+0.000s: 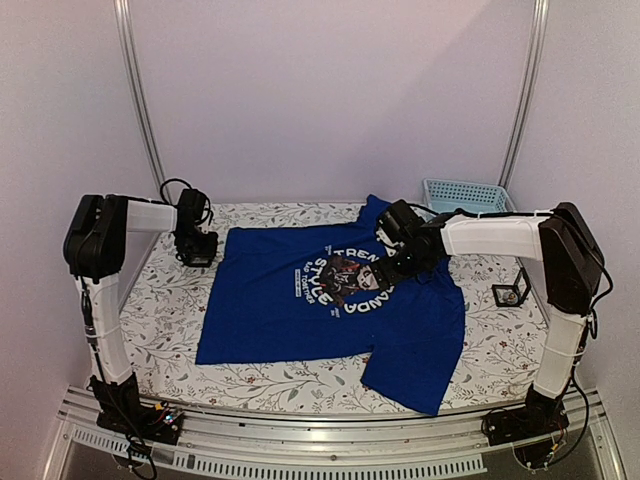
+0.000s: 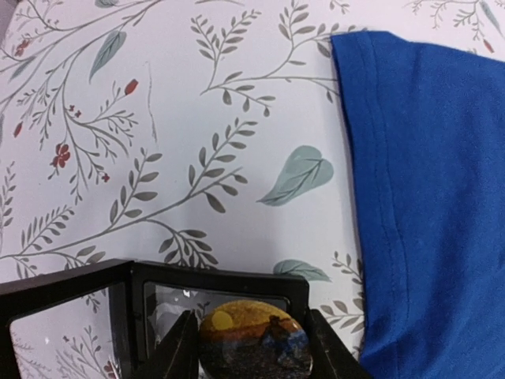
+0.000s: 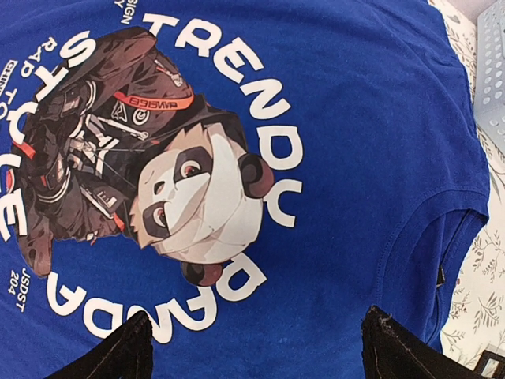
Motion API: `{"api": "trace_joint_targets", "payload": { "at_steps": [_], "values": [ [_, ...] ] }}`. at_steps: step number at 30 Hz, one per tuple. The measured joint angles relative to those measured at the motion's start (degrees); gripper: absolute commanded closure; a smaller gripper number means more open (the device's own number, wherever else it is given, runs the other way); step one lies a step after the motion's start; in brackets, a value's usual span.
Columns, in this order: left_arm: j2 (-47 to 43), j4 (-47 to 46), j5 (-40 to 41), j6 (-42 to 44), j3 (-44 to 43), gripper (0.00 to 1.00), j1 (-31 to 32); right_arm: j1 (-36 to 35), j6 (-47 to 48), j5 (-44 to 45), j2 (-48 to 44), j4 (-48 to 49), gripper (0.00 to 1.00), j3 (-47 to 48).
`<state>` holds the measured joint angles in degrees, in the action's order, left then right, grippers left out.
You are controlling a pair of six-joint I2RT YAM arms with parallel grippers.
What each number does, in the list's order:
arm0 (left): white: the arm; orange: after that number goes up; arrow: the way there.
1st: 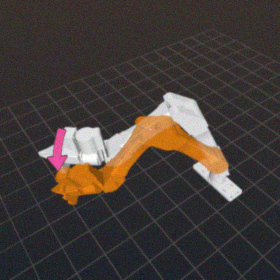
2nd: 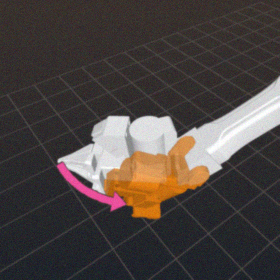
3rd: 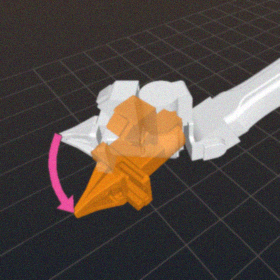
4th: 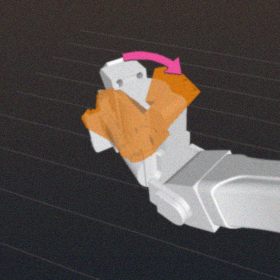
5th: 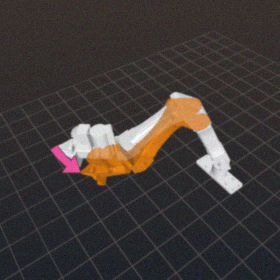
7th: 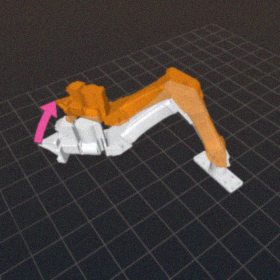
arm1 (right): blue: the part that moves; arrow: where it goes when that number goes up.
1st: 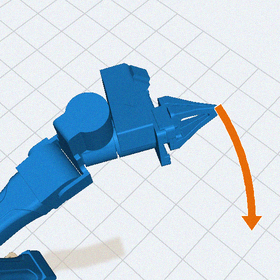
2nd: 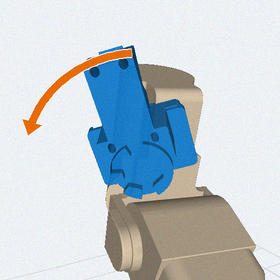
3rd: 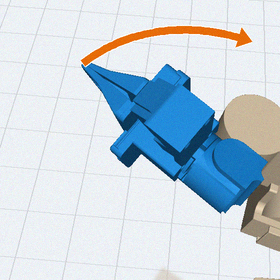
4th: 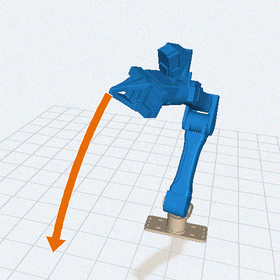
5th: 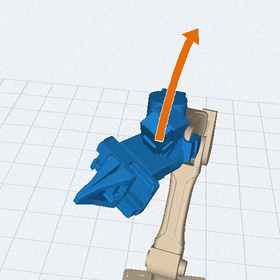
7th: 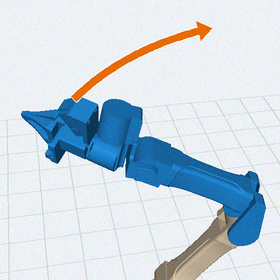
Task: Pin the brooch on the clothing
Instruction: Pick up the brooch from the brooch box.
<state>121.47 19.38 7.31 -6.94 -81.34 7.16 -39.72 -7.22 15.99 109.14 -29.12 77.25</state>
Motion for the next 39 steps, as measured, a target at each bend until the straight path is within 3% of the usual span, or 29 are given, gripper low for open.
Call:
{"api": "trace_joint_targets", "payload": {
  "at_steps": [24, 27, 29, 36, 39],
  "values": [
    [-5.4, 0.83, -0.26, 0.44, 1.25, 0.82, 1.03, 0.0, 0.02, -0.28, 0.02, -0.37, 0.1, 0.09],
    [-7.76, 0.61, 0.76, 1.51, 2.4, 0.85, 2.43, 0.0, 0.04, -0.33, 0.02, -0.44, 0.1, 0.39],
    [-8.41, 0.39, 2.34, 2.19, 2.43, 0.8, 3.17, 0.0, 0.04, -0.33, 0.0, -0.44, 0.1, 0.83],
    [-6.01, 2.69, 4.72, 3.63, 2.34, 0.46, 3.3, 0.0, 0.07, -0.7, -0.11, -0.44, 0.1, 1.22],
    [-5.33, 3.06, 4.15, 3.5, 2.25, 0.4, 2.8, 0.0, 0.17, -0.74, -0.11, -0.44, 0.1, 1.22]
  ]
}}
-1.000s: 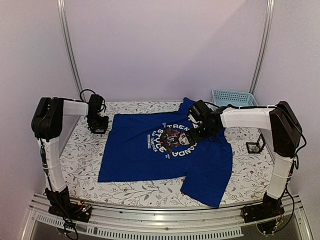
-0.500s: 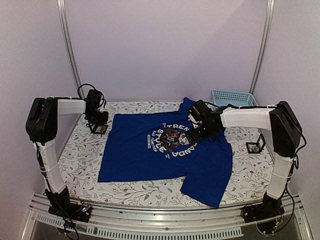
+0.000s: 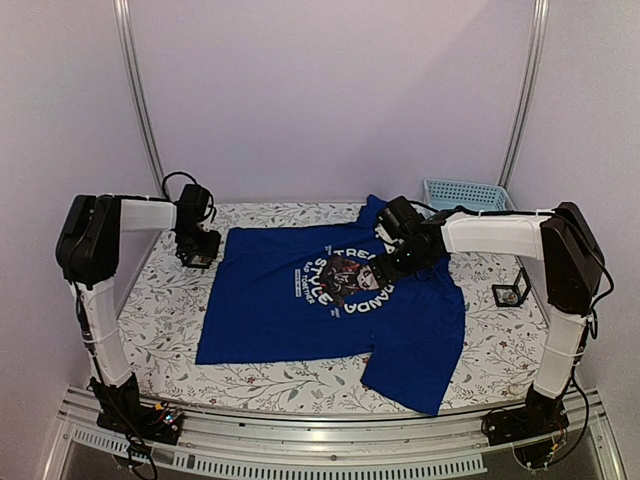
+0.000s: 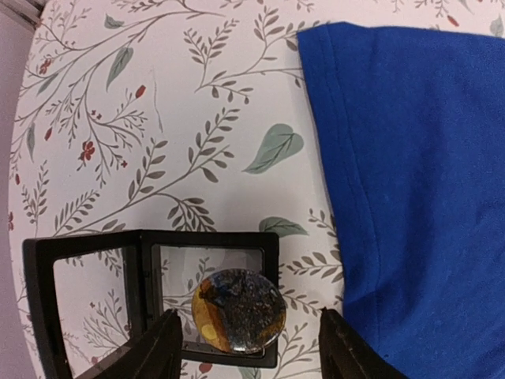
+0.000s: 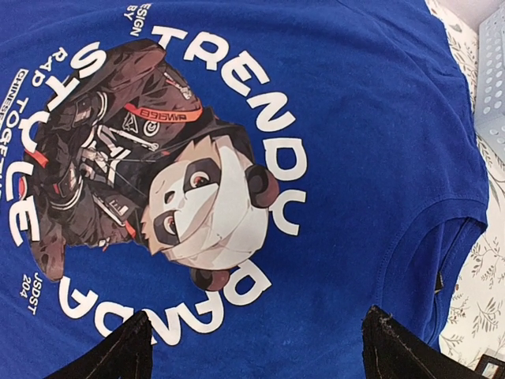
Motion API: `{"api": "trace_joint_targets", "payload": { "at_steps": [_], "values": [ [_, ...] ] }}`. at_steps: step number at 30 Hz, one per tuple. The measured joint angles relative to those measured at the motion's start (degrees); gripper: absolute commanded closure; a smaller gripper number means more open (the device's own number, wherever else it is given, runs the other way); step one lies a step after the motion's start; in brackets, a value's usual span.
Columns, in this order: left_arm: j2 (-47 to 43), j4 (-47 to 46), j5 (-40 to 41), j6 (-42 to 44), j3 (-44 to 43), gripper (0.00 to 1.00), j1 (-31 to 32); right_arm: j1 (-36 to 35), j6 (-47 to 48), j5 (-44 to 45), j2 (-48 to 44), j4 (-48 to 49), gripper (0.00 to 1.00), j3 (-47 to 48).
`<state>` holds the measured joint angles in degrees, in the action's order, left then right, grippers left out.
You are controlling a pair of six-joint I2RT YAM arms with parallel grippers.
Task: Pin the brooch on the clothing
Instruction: Pick up the brooch from the brooch box.
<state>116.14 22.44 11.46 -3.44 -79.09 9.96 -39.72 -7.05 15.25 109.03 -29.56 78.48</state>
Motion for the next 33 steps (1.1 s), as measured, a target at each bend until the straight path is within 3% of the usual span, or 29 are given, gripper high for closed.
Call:
{"api": "trace_joint_targets", "payload": {
  "at_steps": [15, 33],
  "values": [
    [5.29, 0.11, -3.3, -0.87, -2.56, 0.4, -2.54, 0.0, 0.0, -0.37, 0.0, 0.02, 0.09, -0.13],
    [5.29, 0.07, -3.61, -1.31, -2.49, 0.62, -2.54, 0.0, 0.04, -0.35, 0.0, 0.02, 0.1, -0.13]
  ]
}}
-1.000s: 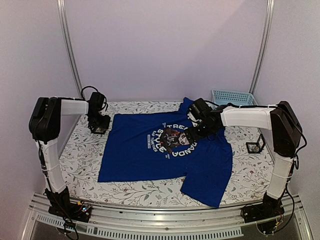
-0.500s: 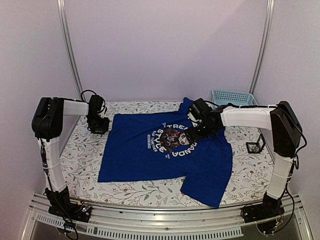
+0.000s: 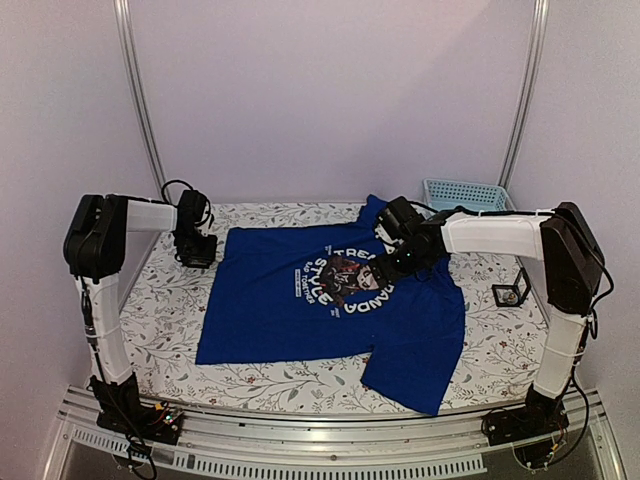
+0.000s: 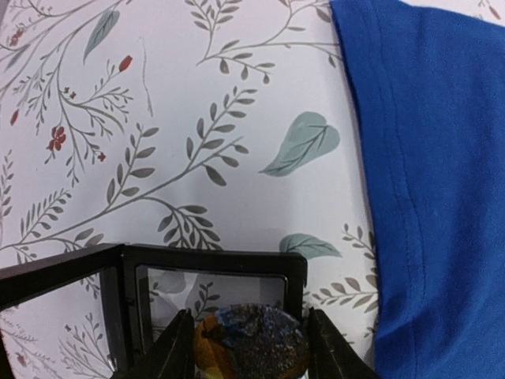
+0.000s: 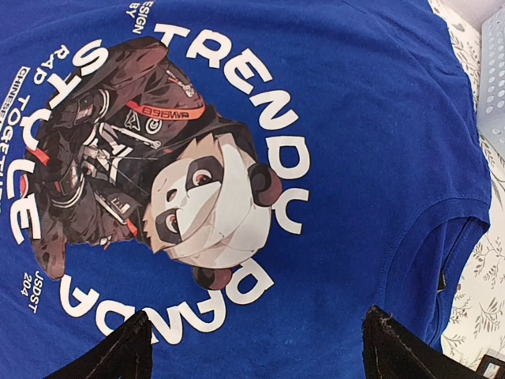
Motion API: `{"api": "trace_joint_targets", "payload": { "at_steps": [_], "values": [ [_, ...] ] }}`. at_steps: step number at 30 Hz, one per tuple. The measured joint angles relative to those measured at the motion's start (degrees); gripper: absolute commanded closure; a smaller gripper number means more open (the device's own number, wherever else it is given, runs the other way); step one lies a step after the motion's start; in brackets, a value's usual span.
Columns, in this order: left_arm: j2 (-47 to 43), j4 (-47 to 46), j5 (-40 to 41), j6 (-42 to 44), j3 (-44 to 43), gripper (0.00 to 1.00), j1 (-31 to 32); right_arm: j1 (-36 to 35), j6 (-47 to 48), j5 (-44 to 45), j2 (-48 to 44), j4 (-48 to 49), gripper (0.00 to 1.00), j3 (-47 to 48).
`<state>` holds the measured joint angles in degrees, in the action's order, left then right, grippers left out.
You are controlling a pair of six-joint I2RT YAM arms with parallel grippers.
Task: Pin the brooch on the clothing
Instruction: Pick up the brooch from the brooch box, then pass from the left arm to the right
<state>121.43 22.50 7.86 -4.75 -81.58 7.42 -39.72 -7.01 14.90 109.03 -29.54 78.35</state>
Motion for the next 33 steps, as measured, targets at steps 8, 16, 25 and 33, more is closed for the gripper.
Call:
{"api": "trace_joint_targets", "payload": {
  "at_steps": [8, 16, 25, 33],
  "values": [
    [-0.39, -0.35, 0.04, 0.02, 0.46, 0.63, 0.0, 0.0, 0.02, 0.0, 0.0, -0.02, 0.1, 0.0],
    [-5.79, -0.79, 0.09, 0.44, 2.49, 0.63, 0.31, 0.0, 0.15, -0.07, 0.0, -0.04, 0.09, 0.02],
    [-15.69, -2.67, -0.33, 4.46, 3.74, 0.63, 6.05, 0.15, -0.24, -2.69, -0.5, -0.61, 0.09, 2.14],
    [-24.04, -6.82, -7.5, 11.69, 6.27, 0.63, 20.09, 2.89, -3.21, -11.41, -5.51, -0.63, 0.1, 5.9]
  ]
}}
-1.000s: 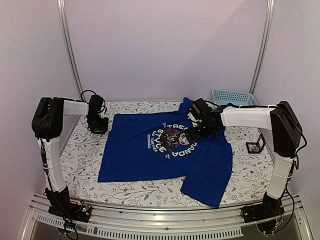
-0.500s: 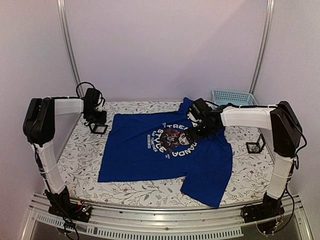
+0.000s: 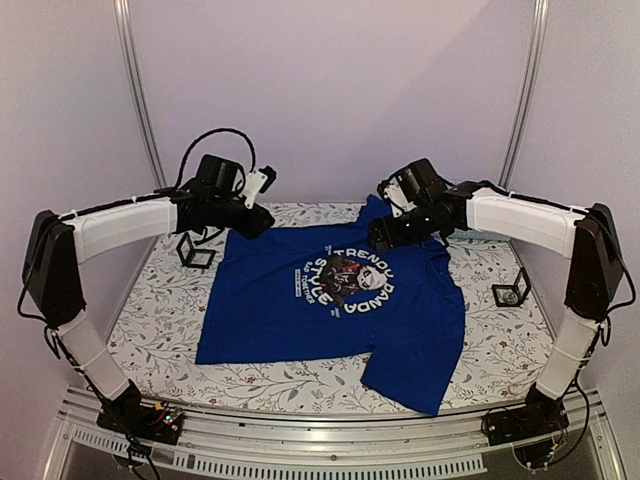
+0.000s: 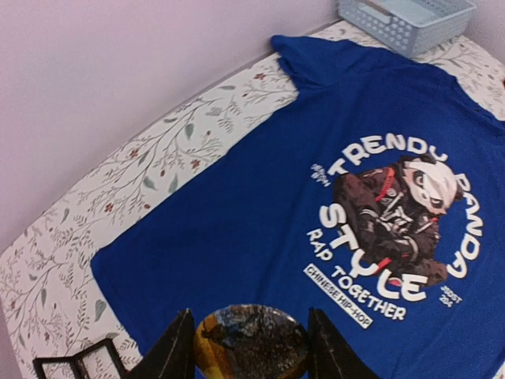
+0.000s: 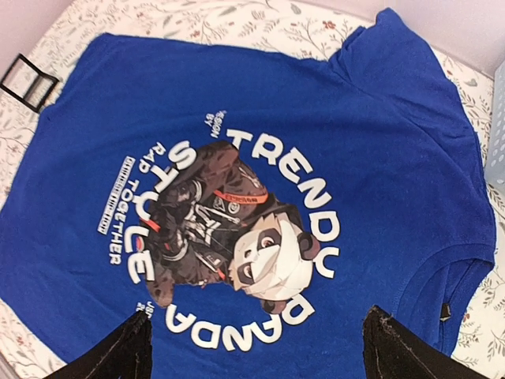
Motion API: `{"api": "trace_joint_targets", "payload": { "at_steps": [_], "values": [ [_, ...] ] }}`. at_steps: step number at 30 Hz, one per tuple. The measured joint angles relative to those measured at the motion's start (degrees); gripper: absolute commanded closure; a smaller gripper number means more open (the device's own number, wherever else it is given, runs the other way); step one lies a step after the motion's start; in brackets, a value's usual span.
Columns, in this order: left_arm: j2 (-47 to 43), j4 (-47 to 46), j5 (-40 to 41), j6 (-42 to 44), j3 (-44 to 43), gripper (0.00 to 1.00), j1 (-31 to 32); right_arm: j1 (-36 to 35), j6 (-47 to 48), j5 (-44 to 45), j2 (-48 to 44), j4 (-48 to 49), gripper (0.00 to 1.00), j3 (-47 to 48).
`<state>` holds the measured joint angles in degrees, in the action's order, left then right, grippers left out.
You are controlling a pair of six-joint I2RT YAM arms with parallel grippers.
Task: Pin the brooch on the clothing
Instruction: Pass from the left arm to the right
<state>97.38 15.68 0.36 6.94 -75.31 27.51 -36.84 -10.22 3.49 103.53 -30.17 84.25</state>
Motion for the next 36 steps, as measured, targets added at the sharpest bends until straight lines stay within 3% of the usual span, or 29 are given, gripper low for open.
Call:
{"api": "trace_joint_targets", "payload": {
  "at_steps": [10, 15, 22, 36],
  "values": [
    [-3.15, -4.87, -6.49, 9.33, 1.49, 0.62, 15.96, 1.51, -6.32, -14.78, -4.57, 1.49, 0.17, 1.49],
    [-3.19, -6.69, -7.02, 13.07, 2.19, 0.62, 19.91, 1.68, -10.16, -24.61, -5.9, 6.27, 0.29, -1.25],
    [-3.19, -8.35, -5.68, 15.89, 2.19, 0.63, 21.64, 1.79, -16.83, -35.39, -8.5, 15.06, 0.44, -6.82],
    [-2.4, -9.05, -3.56, 17.7, 2.19, 0.63, 22.49, 1.6, -23.19, -45.66, -8.48, 24.22, 0.55, -9.75]
  ]
}}
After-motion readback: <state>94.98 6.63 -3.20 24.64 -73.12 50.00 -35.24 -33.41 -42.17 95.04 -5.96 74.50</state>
